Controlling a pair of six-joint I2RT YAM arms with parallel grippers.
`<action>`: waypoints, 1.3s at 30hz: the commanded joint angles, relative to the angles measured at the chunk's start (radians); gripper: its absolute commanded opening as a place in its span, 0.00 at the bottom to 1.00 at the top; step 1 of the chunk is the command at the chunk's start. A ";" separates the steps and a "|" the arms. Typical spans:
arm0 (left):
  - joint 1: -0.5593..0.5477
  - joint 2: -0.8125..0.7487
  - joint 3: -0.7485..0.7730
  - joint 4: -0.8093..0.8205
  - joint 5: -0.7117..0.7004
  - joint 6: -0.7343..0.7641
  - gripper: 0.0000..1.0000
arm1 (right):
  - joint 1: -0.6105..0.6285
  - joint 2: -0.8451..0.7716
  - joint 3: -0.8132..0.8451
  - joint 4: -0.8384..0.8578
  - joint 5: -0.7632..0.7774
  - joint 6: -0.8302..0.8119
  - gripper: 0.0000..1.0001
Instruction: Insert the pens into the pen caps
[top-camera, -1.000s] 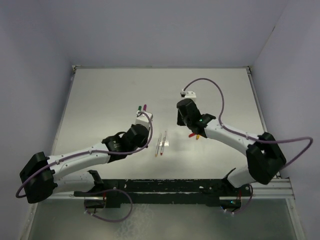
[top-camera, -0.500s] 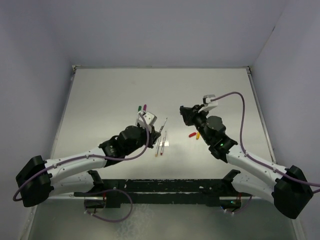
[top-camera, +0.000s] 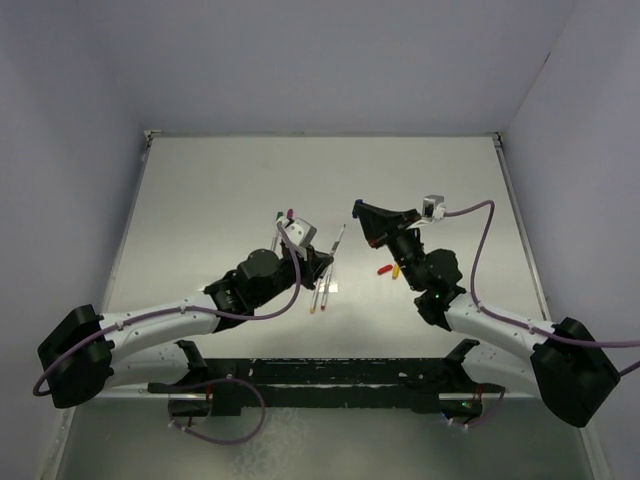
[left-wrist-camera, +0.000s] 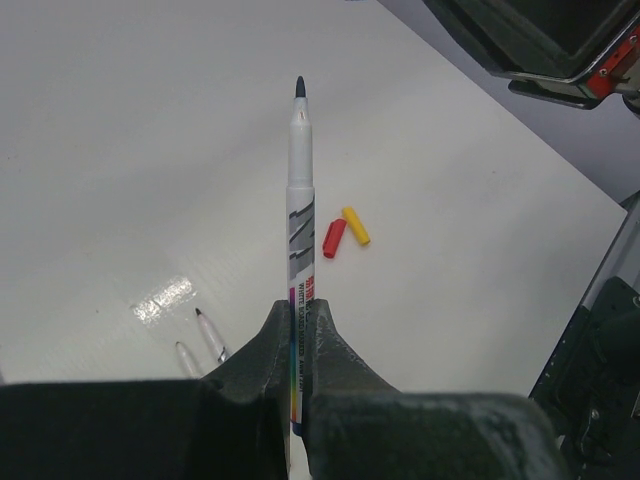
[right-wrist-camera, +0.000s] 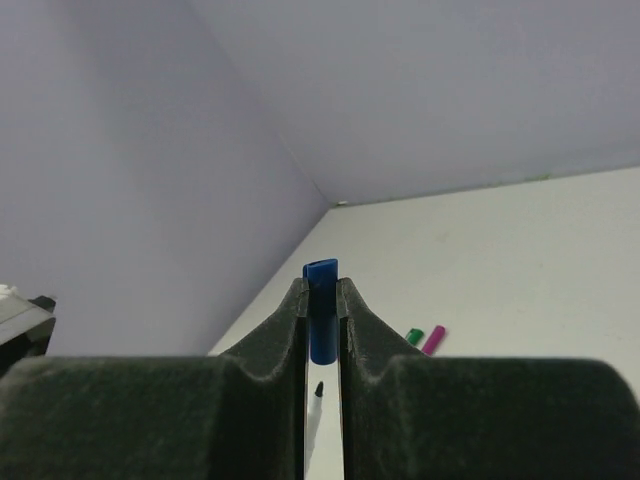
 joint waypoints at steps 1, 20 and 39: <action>0.003 -0.003 0.041 0.102 0.004 0.020 0.00 | 0.001 0.014 0.008 0.169 -0.026 0.039 0.00; 0.004 -0.019 0.054 0.120 0.020 0.014 0.00 | 0.002 0.090 0.035 0.216 -0.057 0.070 0.00; 0.002 -0.022 0.041 0.131 -0.011 0.012 0.00 | 0.001 0.096 0.038 0.216 -0.076 0.094 0.00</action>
